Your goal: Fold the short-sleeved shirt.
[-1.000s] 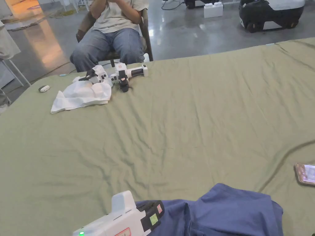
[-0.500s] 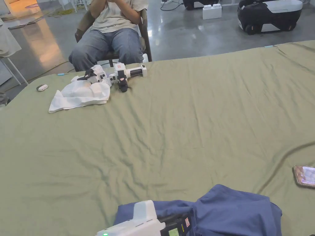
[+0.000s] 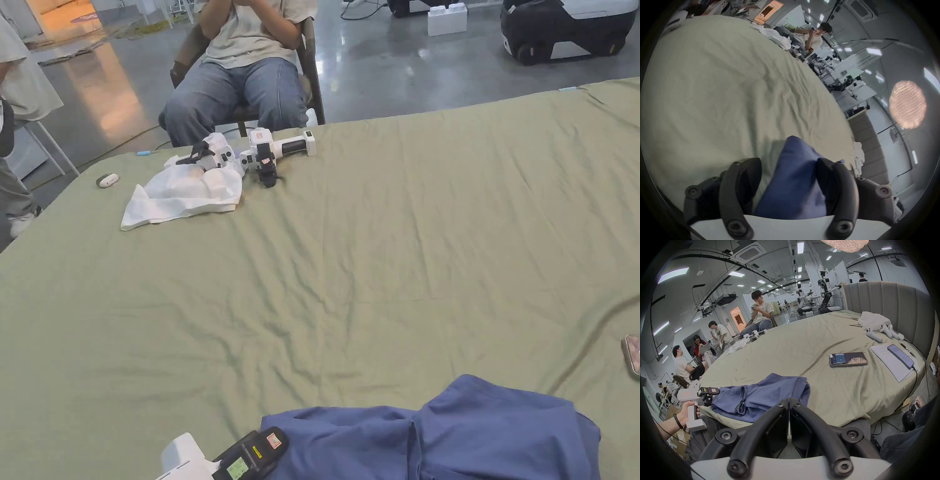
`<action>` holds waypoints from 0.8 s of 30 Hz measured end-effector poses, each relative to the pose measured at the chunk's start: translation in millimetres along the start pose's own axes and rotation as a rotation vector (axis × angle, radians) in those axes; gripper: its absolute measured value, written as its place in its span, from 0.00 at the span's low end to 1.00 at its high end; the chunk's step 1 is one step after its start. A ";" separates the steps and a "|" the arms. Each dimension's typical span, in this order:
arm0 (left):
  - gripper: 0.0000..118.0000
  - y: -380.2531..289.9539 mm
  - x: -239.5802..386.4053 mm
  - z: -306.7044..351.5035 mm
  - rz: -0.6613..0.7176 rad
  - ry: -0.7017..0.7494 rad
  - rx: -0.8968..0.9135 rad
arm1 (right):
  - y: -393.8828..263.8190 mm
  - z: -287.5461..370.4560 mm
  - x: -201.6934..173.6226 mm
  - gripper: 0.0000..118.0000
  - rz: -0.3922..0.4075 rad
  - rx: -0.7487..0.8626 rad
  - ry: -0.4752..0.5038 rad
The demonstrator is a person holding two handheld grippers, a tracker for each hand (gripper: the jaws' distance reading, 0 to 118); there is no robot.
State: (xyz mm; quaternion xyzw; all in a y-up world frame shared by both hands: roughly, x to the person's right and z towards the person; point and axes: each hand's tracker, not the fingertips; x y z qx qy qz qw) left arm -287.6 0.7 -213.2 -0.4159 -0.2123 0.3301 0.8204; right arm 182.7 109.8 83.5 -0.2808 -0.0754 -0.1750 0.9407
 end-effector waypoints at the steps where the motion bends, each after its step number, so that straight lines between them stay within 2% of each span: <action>1: 0.28 1.5 -1.1 -1.1 0.031 -0.047 -0.016 | 0.1 0.5 -0.1 0.00 0.001 0.001 0.000; 2: 0.14 -0.1 -0.2 -2.6 0.075 -0.067 -0.040 | 0.3 0.6 0.1 0.00 0.000 0.002 0.000; 3: 0.13 -1.3 -1.8 -3.6 0.109 -0.044 -0.044 | 0.5 0.5 0.5 0.00 -0.003 0.000 0.003; 5: 0.08 -1.3 -5.2 1.3 0.123 -0.092 -0.018 | 0.9 -0.4 0.8 0.00 -0.003 -0.001 0.004; 9: 0.07 12.6 -1.7 31.1 0.142 -0.108 0.054 | 2.6 -2.4 3.0 0.00 -0.013 0.004 0.006; 13: 0.07 47.6 8.0 83.8 0.049 -0.024 0.177 | 3.9 -6.4 3.4 0.00 -0.013 0.003 0.017; 16: 0.07 66.2 37.7 113.6 -0.158 0.108 0.221 | 4.0 -9.8 3.7 0.00 -0.012 0.001 0.030; 17: 0.07 66.0 51.8 116.1 -0.186 0.122 0.227 | 3.8 -11.4 3.3 0.00 -0.014 0.000 0.033; 18: 0.07 63.8 65.4 114.6 -0.201 0.119 0.216 | 4.6 -13.1 2.7 0.00 -0.015 -0.005 0.035; 21: 0.07 36.8 119.6 84.8 -0.356 0.062 0.120 | 8.8 -12.6 -0.7 0.00 -0.011 -0.002 0.040; 24: 0.07 -11.4 170.0 28.4 -0.461 0.014 -0.018 | 14.5 -6.1 -5.6 0.00 0.008 0.016 0.047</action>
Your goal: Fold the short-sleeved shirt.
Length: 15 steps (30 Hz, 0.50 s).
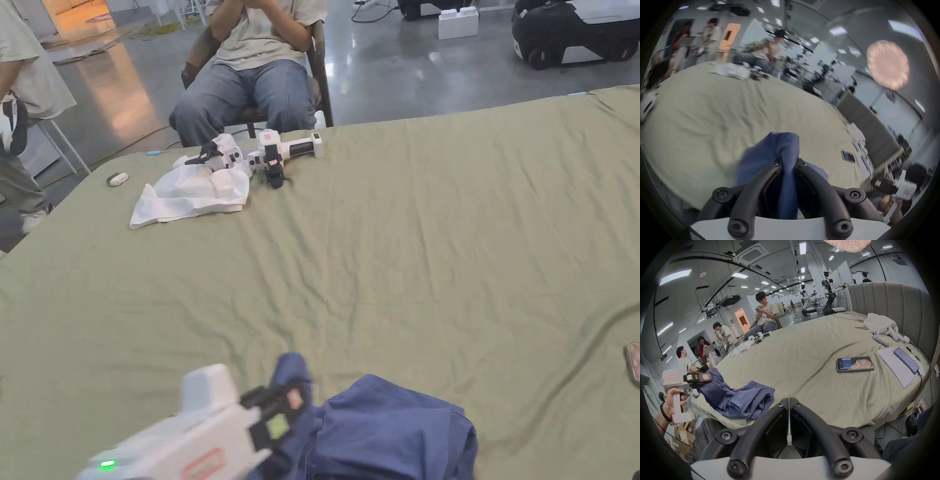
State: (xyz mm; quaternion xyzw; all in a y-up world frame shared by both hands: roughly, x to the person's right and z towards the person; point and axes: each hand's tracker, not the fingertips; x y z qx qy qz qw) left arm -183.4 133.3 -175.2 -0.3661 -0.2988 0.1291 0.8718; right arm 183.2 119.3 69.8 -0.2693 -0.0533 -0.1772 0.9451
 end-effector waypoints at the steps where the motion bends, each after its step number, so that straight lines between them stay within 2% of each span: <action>1: 0.07 -8.3 18.4 -20.7 -0.035 -0.035 -0.046 | 0.8 2.8 -1.3 0.00 0.006 0.008 -0.004; 5: 0.11 -39.2 65.1 -87.1 -0.077 -0.018 -0.162 | -5.0 15.7 1.1 0.00 -0.011 0.023 -0.025; 6: 0.17 -44.0 66.6 -96.6 -0.070 -0.015 -0.184 | -7.1 18.0 2.6 0.00 -0.017 0.023 -0.031; 7: 0.28 -47.7 71.3 -104.1 -0.075 -0.021 -0.200 | -9.7 19.8 4.8 0.00 -0.025 0.019 -0.041; 8: 0.48 -48.1 71.7 -105.9 -0.074 -0.058 -0.218 | -12.1 21.1 8.4 0.00 -0.030 0.016 -0.049; 9: 0.60 -47.1 69.5 -102.5 -0.049 -0.111 -0.197 | -14.2 21.7 11.1 0.00 -0.034 0.010 -0.053; 10: 0.63 -43.4 63.8 -92.1 -0.005 -0.185 -0.159 | -16.4 22.1 14.0 0.00 -0.039 0.004 -0.061; 11: 0.59 -38.5 59.1 -80.5 0.029 -0.224 -0.121 | -18.7 22.7 16.6 0.00 -0.042 -0.001 -0.068; 12: 0.46 -34.4 54.4 -71.8 0.052 -0.227 -0.085 | -20.6 23.5 18.7 0.00 -0.043 -0.002 -0.069; 13: 0.24 -30.1 47.8 -63.5 0.075 -0.211 -0.058 | -22.7 25.0 21.0 0.00 -0.046 0.000 -0.059; 15: 0.08 -26.4 33.5 -53.7 0.107 -0.144 -0.032 | -24.6 25.7 22.4 0.00 -0.066 0.003 -0.043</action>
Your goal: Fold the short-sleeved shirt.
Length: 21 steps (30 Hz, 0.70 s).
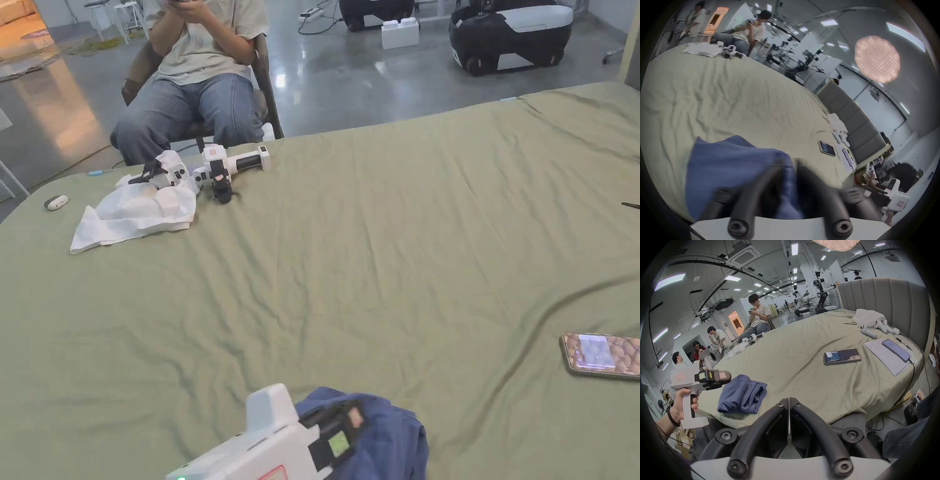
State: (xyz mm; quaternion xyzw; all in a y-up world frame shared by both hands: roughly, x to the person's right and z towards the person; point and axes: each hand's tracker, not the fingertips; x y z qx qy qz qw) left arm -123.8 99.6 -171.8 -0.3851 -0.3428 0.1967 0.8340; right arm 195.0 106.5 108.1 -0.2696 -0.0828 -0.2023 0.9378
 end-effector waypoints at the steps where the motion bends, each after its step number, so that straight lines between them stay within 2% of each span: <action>1: 0.00 -2.5 -6.2 -3.6 -0.001 0.047 -0.008 | -0.2 -1.5 0.3 0.00 -0.017 -0.002 0.009; 3: 0.00 -6.0 -14.7 -19.4 -0.018 0.063 -0.039 | 0.3 -6.5 -1.3 0.00 -0.026 -0.008 0.025; 5: 0.00 -23.8 -12.9 -42.3 0.001 -0.012 -0.177 | 3.1 -13.0 -9.9 0.00 -0.007 -0.019 0.021; 8: 0.00 -43.9 -6.4 -80.0 -0.047 0.065 -0.275 | 6.9 -20.5 -25.5 0.00 0.034 -0.039 0.038; 12: 0.01 -41.8 2.9 -80.5 -0.061 0.061 -0.249 | 7.4 -42.1 -53.9 0.00 0.081 -0.111 0.106; 13: 0.06 -35.9 2.9 -72.5 -0.050 0.048 -0.244 | 8.4 -51.7 -61.8 0.00 0.097 -0.121 0.125; 14: 0.21 -29.6 0.9 -58.0 -0.049 0.023 -0.209 | 10.3 -63.7 -70.2 0.00 0.114 -0.135 0.160; 15: 0.39 -23.7 -1.0 -44.5 -0.051 -0.004 -0.171 | 12.6 -74.9 -76.9 0.00 0.126 -0.146 0.192; 16: 0.57 -16.8 -3.1 -30.0 -0.057 0.003 -0.134 | 15.7 -90.2 -86.0 0.00 0.141 -0.162 0.228; 17: 0.71 -10.2 -5.1 -17.0 -0.063 0.042 -0.116 | 17.7 -105.7 -93.7 0.00 0.160 -0.176 0.260; 19: 0.73 1.8 -19.8 12.8 -0.071 0.117 -0.058 | 19.6 -145.6 -108.3 0.00 0.197 -0.216 0.308; 21: 0.73 8.5 -37.4 34.3 -0.043 0.157 -0.034 | 19.6 -182.9 -118.4 0.00 0.239 -0.281 0.291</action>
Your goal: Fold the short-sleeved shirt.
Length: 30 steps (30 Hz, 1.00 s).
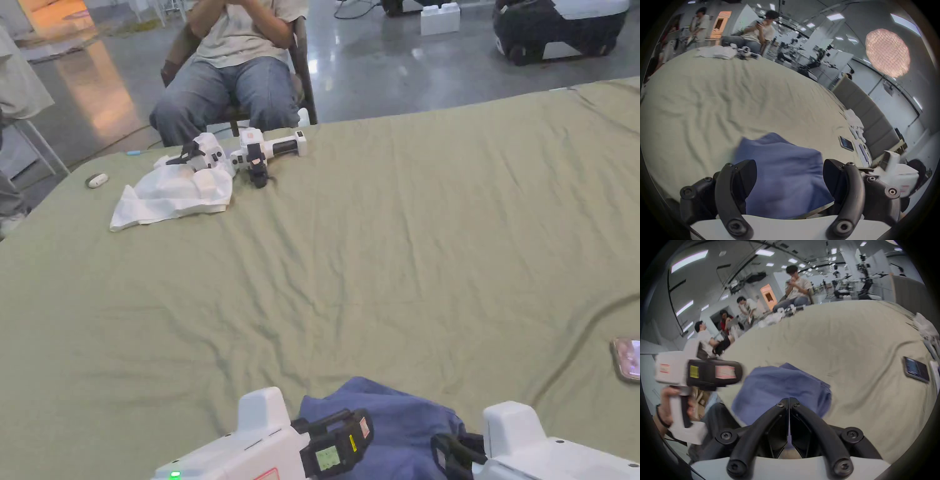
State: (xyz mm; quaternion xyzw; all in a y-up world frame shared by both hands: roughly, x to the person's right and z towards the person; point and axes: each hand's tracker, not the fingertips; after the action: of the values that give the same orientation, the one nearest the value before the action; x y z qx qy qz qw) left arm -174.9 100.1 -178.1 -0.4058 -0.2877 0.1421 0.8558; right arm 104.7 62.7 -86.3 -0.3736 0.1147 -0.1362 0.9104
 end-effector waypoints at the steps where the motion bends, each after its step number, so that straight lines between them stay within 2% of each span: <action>1: 0.74 0.3 -14.3 7.2 0.025 0.004 0.001 | 3.1 -19.6 2.7 0.00 0.019 -0.058 -0.023; 3: 0.74 -1.4 -38.1 13.9 0.087 0.019 -0.002 | -0.8 -58.6 13.2 0.00 0.034 -0.221 -0.153; 4: 0.75 -3.2 -48.0 14.1 0.125 0.016 -0.018 | -5.4 -69.8 21.2 0.00 -0.009 -0.263 -0.172; 5: 0.75 -5.3 -55.4 12.9 0.163 -0.004 -0.027 | -3.3 -63.1 25.1 0.00 -0.095 -0.187 -0.114; 6: 0.75 -7.7 -65.7 9.9 0.203 -0.035 -0.033 | 2.6 -54.1 27.0 0.00 -0.180 -0.192 -0.107; 7: 0.75 -9.6 -71.3 4.4 0.235 -0.070 -0.038 | 4.7 -51.0 26.9 0.00 -0.197 -0.223 -0.106; 8: 0.75 -11.4 -74.9 -1.9 0.264 -0.098 -0.030 | 4.6 -49.2 28.1 0.00 -0.171 -0.232 -0.105; 9: 0.75 -12.6 -77.3 -11.2 0.296 -0.124 -0.029 | 3.1 -52.6 26.0 0.00 -0.095 -0.234 -0.116; 11: 0.75 -13.4 -81.2 -31.0 0.348 -0.191 -0.058 | 2.8 -52.7 23.8 0.00 -0.101 -0.225 -0.124; 13: 0.73 -16.2 -81.0 -54.2 0.361 -0.184 -0.112 | 1.5 -52.6 21.5 0.00 -0.104 -0.221 -0.133; 14: 0.66 -18.5 -81.5 -63.6 0.352 -0.146 -0.137 | 1.1 -52.7 21.8 0.00 -0.106 -0.219 -0.134; 16: 0.34 -23.9 -79.6 -75.5 0.336 -0.140 -0.159 | -0.7 -51.8 22.1 0.00 -0.117 -0.213 -0.137; 18: 0.28 -23.4 -82.3 -70.7 0.352 -0.164 -0.137 | -1.6 -51.8 22.8 0.00 -0.130 -0.208 -0.137; 24: 0.24 -14.0 -86.1 -53.5 0.364 -0.182 -0.118 | 1.0 -42.6 11.3 0.00 -0.100 -0.188 -0.150; 25: 0.23 -9.7 -90.4 -44.0 0.406 -0.209 -0.069 | 4.6 -25.4 7.5 0.00 -0.139 -0.084 -0.109; 26: 0.23 -5.4 -99.8 -30.7 0.451 -0.237 -0.029 | 7.0 -3.8 3.6 0.00 -0.153 0.039 -0.050; 27: 0.23 -0.1 -107.9 -17.1 0.470 -0.239 0.006 | 11.4 13.6 1.6 0.00 -0.153 0.096 0.008; 29: 0.23 16.7 -132.8 19.0 0.407 -0.163 0.059 | 21.9 44.1 0.7 0.00 -0.129 0.061 0.060; 30: 0.23 23.6 -149.3 36.4 0.376 -0.106 0.073 | 21.4 53.5 2.0 0.00 -0.121 0.056 0.035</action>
State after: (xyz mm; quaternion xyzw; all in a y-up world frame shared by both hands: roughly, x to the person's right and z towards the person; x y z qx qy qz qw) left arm -315.8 66.1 -234.3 -0.4132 -0.2460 0.3309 0.8120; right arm 126.7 111.4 -64.5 -0.3520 0.1039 -0.2006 0.9083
